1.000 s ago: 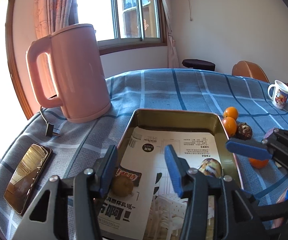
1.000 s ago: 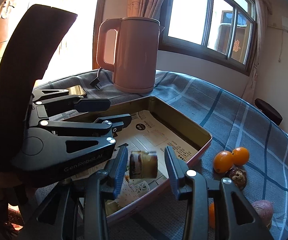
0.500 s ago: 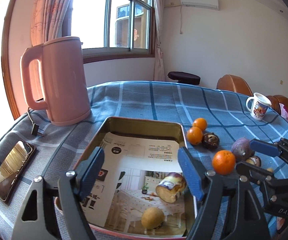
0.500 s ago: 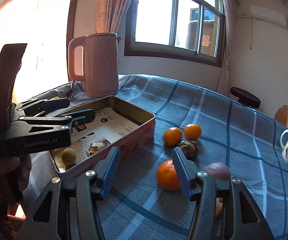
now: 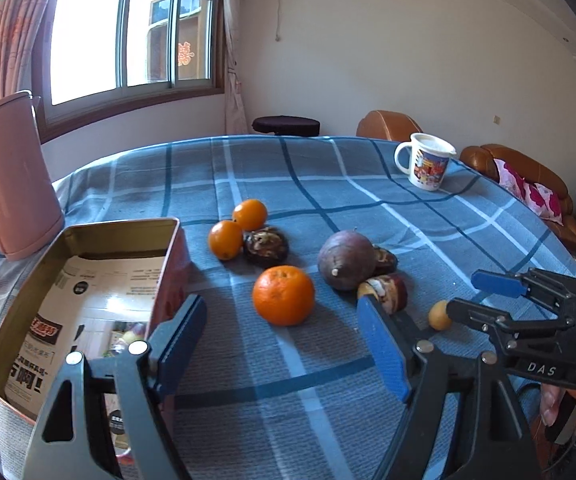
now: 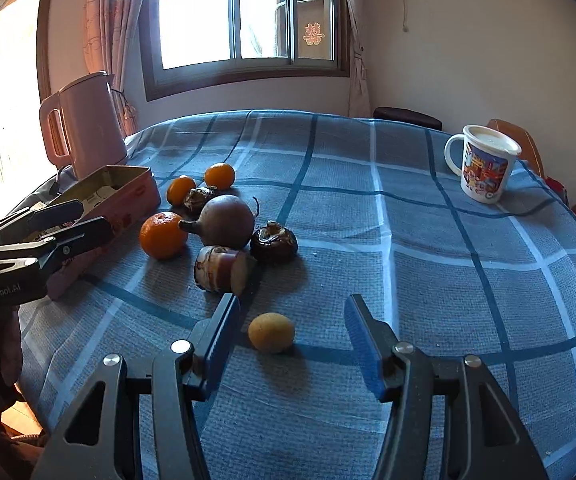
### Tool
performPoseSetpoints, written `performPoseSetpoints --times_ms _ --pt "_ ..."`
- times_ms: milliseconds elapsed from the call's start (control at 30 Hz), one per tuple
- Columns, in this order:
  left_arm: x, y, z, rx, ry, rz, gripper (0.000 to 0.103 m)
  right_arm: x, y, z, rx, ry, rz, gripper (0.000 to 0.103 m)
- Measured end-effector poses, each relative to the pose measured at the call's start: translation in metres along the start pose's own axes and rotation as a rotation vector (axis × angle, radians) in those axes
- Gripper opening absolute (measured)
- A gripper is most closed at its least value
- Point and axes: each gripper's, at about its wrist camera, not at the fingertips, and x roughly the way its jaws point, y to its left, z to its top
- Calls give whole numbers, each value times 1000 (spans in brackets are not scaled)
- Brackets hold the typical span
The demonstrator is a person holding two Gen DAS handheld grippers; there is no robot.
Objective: Organize fruits
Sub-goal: 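Grasp a small yellow fruit with the right tool while the left tool grasps a tuber piece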
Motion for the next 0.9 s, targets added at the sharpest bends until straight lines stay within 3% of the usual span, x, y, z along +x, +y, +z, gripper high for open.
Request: performPoseSetpoints --times_ms 167,367,533,767,833,900 --pt "14 -18 0 14 43 -45 80 11 4 -6 -19 40 36 56" --pt "26 -31 0 26 84 -71 80 20 5 -6 -25 88 44 45" --pt "32 -42 4 46 101 -97 80 25 5 -6 -23 111 77 30" --pt "47 -55 9 51 137 -123 78 16 0 -7 17 53 17 30" --pt "52 -57 11 51 150 -126 75 15 -1 -7 31 41 -1 30" --pt "58 -61 11 65 170 -129 61 13 -3 -7 39 31 -8 30"
